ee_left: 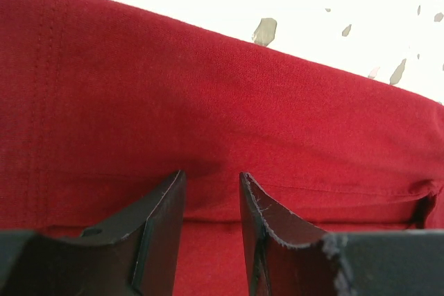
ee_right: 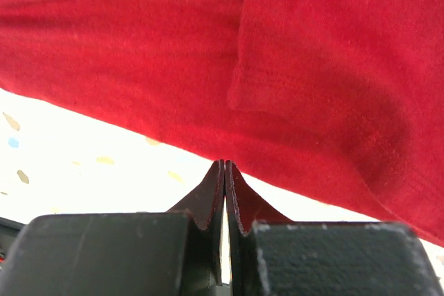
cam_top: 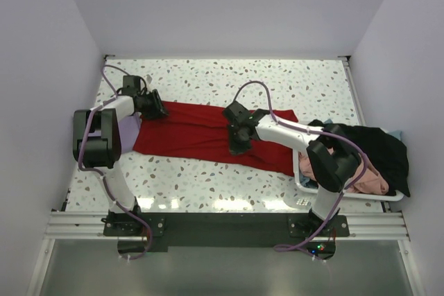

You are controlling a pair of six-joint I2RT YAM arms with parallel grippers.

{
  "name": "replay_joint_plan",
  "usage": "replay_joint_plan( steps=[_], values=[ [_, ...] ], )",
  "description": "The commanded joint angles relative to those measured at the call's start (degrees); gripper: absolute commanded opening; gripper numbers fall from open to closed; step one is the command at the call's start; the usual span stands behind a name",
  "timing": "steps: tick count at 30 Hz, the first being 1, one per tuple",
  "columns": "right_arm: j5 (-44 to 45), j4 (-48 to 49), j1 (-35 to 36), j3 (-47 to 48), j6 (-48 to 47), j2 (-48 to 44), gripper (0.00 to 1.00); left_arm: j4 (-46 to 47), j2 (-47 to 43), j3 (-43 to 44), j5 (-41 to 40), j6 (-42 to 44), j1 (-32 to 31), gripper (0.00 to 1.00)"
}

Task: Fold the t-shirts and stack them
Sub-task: Fold the tshirt

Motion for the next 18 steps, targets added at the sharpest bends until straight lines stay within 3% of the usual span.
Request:
replay_joint_plan(
  steps=[1,3,6,7,10,18],
  values=[
    [2.19,-1.43,0.33,0.36,0.66,-4.18,0.0,0.46,-2.81,0.5,0.6,1.17,0.29,0.42],
    [2.63,-2.83,0.33,1.59,1.1,-4.89,0.01,0.46,-3.25,0.5,0.69,1.0,0.29,0.42],
    [5.17,-4.15,0.33,3.61,1.19,-5.16,0.17,0.55,-3.43,0.5,0.6,0.99,0.29,0.42],
    [5.7,-4.24,0.42,4.14,1.01,-4.9,0.3,0.55,-3.43,0.5,0.69,0.99,0.38,0.42],
    [6.41,-4.86,0.33,6.95,-0.74,-1.83,0.39,0.55,-2.9,0.59,0.78,0.91,0.38,0.42],
    [9.65,-6.43,0.42,12.84,-2.5,6.78,0.46,0.37,-1.85,2.34,0.78,0.56,0.38,0.43]
  ],
)
